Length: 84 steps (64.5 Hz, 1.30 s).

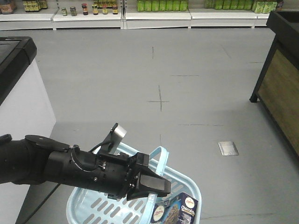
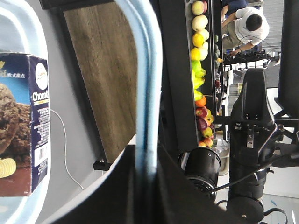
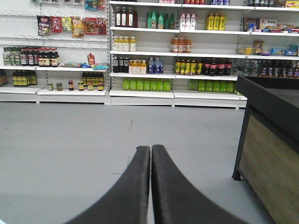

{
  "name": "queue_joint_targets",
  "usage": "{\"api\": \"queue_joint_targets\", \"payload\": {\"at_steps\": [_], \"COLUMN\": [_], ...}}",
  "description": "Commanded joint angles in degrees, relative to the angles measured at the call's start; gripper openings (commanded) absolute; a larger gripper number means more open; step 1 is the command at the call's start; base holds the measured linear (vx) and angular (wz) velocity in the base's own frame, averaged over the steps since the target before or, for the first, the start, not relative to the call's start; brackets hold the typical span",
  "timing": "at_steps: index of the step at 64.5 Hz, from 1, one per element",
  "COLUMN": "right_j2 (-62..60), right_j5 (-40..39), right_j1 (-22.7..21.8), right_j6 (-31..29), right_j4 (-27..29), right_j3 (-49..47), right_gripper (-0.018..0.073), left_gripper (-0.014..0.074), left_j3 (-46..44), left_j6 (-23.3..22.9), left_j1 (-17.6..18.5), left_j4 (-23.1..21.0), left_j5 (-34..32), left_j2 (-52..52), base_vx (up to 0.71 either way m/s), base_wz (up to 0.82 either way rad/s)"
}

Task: Left arm holds basket, right arm returns cookies
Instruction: 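Drive forward toward the drink shelves holding the basket in the left gripper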

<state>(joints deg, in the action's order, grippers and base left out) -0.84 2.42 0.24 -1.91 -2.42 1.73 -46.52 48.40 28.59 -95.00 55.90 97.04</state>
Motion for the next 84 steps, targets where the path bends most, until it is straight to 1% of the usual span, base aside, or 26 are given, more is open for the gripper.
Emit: {"api": "queue_joint_targets", "payload": {"at_steps": [1,32,84], "right_j2": [-0.4,-0.4,-0.4], "right_j5": [-4.2,-4.1,-4.2], "right_j1": [0.0,0.0,0.0], "right_j6": [0.0,0.0,0.0], "right_j4": [-0.3,-0.3,-0.3], "right_j3": [-0.1,-0.1,-0.1], "right_gripper": [-0.0008,-0.0008,-0.0008], "left_gripper": [-0.0006,-0.0006,-0.0006], "left_j3": [-1.6,-1.6,-1.6], "left_j6": [0.2,0.2,0.2], "left_j1": [0.0,0.0,0.0], "left_j4": [-4.0,-4.0,-4.0], "left_j5": [4.2,4.2,4.2], "left_j2": [-2.8,-2.8,-2.8], "base_vx": [0.40,0.40,0.40], "base_wz": [-0.06,-0.05,0.06]}}
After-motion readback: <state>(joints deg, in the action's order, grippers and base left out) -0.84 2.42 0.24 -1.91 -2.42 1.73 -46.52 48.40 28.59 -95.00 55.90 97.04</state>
